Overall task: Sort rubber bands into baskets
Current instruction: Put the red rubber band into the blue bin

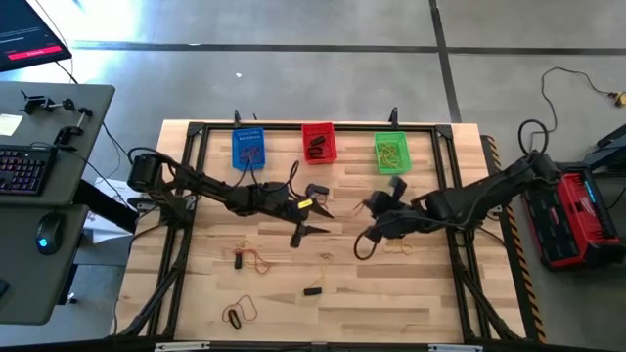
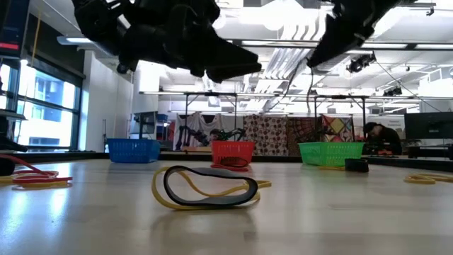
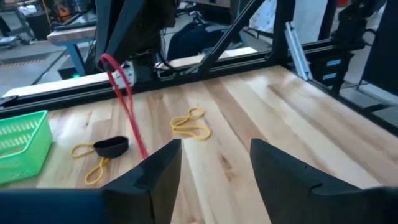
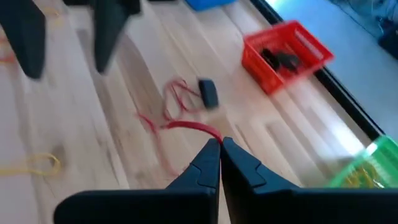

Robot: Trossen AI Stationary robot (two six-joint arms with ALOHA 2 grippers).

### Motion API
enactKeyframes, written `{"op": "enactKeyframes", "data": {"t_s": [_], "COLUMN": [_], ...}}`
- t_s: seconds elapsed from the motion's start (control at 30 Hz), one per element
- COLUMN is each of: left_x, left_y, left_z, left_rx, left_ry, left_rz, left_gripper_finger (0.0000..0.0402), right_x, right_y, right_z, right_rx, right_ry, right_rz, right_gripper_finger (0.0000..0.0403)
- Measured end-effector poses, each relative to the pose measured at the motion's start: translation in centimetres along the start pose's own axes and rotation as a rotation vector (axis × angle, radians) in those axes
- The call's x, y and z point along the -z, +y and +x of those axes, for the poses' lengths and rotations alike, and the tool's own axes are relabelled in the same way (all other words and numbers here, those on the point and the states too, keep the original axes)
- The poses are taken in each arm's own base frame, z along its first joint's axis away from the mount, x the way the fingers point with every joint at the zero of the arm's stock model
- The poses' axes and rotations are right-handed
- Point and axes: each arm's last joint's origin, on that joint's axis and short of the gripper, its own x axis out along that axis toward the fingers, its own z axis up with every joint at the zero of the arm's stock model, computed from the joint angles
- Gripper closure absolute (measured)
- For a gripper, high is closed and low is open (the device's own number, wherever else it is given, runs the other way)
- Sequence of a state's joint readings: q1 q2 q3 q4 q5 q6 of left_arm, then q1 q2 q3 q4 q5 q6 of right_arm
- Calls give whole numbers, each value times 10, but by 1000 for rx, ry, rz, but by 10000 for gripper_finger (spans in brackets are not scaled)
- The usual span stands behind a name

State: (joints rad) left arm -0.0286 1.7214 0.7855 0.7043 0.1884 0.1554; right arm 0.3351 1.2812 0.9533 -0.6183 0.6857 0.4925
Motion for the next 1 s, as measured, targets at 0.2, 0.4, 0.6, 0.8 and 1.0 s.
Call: {"op": "enactKeyframes", "data": {"t_s": [0.2,0.4,0.6,0.8,1.0], "left_x": [-10,-13,-14,-17,-18], "left_y": [-2,-3,-6,-5,-6], "left_z": [4,5,6,5,6], "left_rx": [-45,-90,-84,-153,-195], "left_ry": [-23,-25,-34,-67,-63], "left_rz": [-38,-54,-92,-121,-111], "left_gripper_finger": [194,196,197,197,197], "right_x": [-5,-8,-10,-12,-13], "right_y": [20,29,30,30,31], "right_z": [5,9,10,9,9], "right_rx": [-44,-58,-48,-54,-55], "right_ry": [-92,-133,-157,-176,-186], "right_rz": [-53,-53,-38,-43,-35], "right_gripper_finger": [403,403,403,403,403]}}
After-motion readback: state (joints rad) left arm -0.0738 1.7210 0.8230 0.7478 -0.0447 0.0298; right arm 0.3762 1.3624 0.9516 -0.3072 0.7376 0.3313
